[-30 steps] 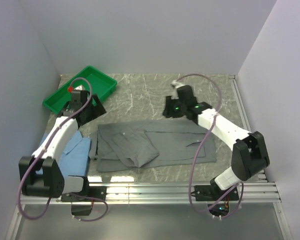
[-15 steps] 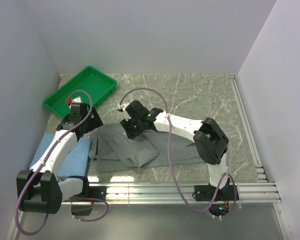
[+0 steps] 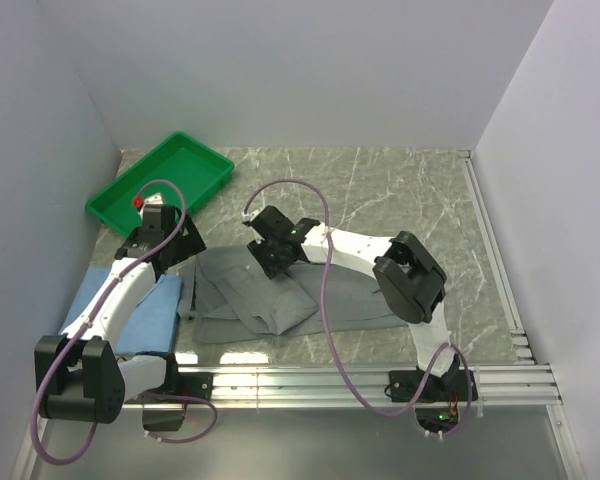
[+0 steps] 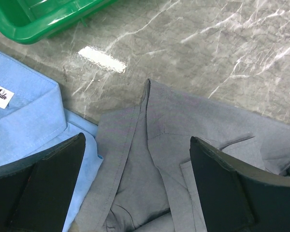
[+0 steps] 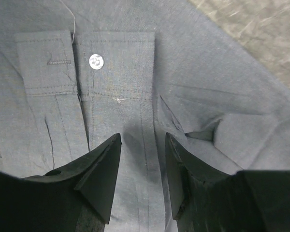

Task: Fold and stack the long sleeve shirts
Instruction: Fold the shirt

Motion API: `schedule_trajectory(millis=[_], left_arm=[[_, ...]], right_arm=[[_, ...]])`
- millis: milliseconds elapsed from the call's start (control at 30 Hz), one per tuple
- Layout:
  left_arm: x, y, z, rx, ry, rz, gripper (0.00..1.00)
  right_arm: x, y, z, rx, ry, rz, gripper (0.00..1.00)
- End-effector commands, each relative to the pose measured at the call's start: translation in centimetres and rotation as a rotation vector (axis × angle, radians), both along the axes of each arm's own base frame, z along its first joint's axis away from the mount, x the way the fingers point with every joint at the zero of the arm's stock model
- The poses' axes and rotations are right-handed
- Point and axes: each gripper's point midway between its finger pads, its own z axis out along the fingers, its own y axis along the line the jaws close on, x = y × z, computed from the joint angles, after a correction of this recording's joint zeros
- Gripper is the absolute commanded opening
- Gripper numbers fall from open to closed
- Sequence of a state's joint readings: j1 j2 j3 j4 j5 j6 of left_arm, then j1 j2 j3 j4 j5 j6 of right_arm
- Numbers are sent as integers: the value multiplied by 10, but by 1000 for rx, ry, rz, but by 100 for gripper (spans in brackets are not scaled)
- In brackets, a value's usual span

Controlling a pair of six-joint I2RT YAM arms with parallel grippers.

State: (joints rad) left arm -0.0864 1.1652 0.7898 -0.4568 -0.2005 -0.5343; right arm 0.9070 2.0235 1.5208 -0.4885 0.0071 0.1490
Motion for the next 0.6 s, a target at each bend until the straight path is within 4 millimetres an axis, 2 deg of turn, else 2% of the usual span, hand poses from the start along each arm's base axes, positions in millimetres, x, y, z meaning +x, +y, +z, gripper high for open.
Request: schedule_trajectory(millis=[0, 133, 233, 267, 367, 467, 533, 567], left_arm=[[13, 0, 16, 14, -55, -10, 95], [13, 0, 15, 12, -53, -12, 95], [13, 0, 14, 13, -49, -13, 95], [13, -1, 15, 12, -50, -14, 95], [13, 0, 13, 13, -44, -12, 95], [13, -1, 13, 11, -44, -16, 95], [13, -1, 13, 10, -44, -17, 95], [13, -1, 12, 10, -42, -17, 95]], right_arm=[[0, 12, -2, 21, 26, 23, 48], [-7, 17, -3, 38, 47, 53, 44], [-7, 20, 4, 49, 40, 60, 33], [-6, 21, 12, 62, 24, 60, 25], [3, 21, 31, 80, -27, 33, 8], [11, 22, 64, 113, -87, 21, 8], [16, 21, 78, 116, -117, 6, 8], [19, 22, 92, 140, -139, -1, 8]])
